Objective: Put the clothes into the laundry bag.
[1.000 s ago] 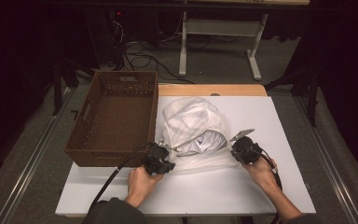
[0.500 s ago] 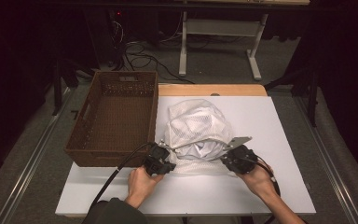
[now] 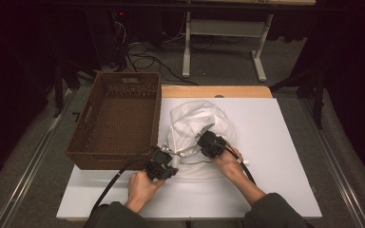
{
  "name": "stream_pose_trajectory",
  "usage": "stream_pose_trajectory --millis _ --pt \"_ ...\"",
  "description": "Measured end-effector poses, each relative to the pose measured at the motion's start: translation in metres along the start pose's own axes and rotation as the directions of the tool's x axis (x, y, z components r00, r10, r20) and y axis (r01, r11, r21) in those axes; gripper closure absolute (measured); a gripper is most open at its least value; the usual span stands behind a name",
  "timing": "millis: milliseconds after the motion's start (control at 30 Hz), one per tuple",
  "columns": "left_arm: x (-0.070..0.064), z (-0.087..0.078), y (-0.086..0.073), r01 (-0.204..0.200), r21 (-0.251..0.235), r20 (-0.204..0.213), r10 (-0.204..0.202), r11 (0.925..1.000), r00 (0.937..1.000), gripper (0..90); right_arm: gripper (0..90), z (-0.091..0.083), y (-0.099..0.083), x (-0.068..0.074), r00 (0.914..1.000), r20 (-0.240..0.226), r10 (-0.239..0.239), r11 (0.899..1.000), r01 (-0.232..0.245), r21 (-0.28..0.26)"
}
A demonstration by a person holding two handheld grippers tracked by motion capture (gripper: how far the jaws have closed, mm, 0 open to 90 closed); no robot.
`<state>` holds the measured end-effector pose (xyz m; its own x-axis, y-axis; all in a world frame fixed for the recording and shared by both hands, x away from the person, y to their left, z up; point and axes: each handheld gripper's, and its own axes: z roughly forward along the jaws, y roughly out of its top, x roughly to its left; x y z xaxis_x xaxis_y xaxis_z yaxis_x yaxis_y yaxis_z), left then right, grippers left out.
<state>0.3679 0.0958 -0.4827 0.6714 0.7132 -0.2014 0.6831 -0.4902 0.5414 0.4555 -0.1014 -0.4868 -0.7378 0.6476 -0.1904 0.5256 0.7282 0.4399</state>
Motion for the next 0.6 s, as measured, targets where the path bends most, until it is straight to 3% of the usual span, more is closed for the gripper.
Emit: stream_pose_trajectory --millis 33,133,233,367,467,600 --pt "0.0 0.0 0.0 -0.003 0.003 -0.001 0.003 1.0 1.0 87.5 89.6 0.003 0.001 -0.004 0.9997 0.018 0.019 1.0 -0.019 0.0" --pt "0.001 0.0 0.0 -0.006 0.007 -0.013 0.006 1.0 0.9999 87.5 88.3 0.009 0.0 -0.013 0.9972 0.013 0.074 0.997 -0.074 -0.024" --pt "0.002 0.002 0.0 0.002 0.001 -0.013 -0.002 1.0 0.9999 86.5 74.4 0.002 -0.003 -0.005 0.9992 0.003 0.039 0.999 -0.039 -0.001" --pt "0.001 0.002 0.0 0.009 -0.011 -0.011 -0.009 0.9999 0.9999 82.5 69.9 -0.02 -0.019 0.003 0.9997 -0.02 -0.016 0.999 0.015 -0.034" --pt "-0.001 0.0 0.001 0.008 -0.03 -0.033 -0.009 0.9995 0.9994 74.4 69.3 -0.038 -0.035 0.0 0.9996 -0.029 -0.003 0.998 0.002 -0.057" --pt "-0.004 -0.008 0.005 -0.001 -0.069 -0.063 -0.003 0.9976 0.998 67.3 68.0 -0.055 -0.056 -0.01 0.9994 0.009 0.033 0.997 -0.033 -0.065"
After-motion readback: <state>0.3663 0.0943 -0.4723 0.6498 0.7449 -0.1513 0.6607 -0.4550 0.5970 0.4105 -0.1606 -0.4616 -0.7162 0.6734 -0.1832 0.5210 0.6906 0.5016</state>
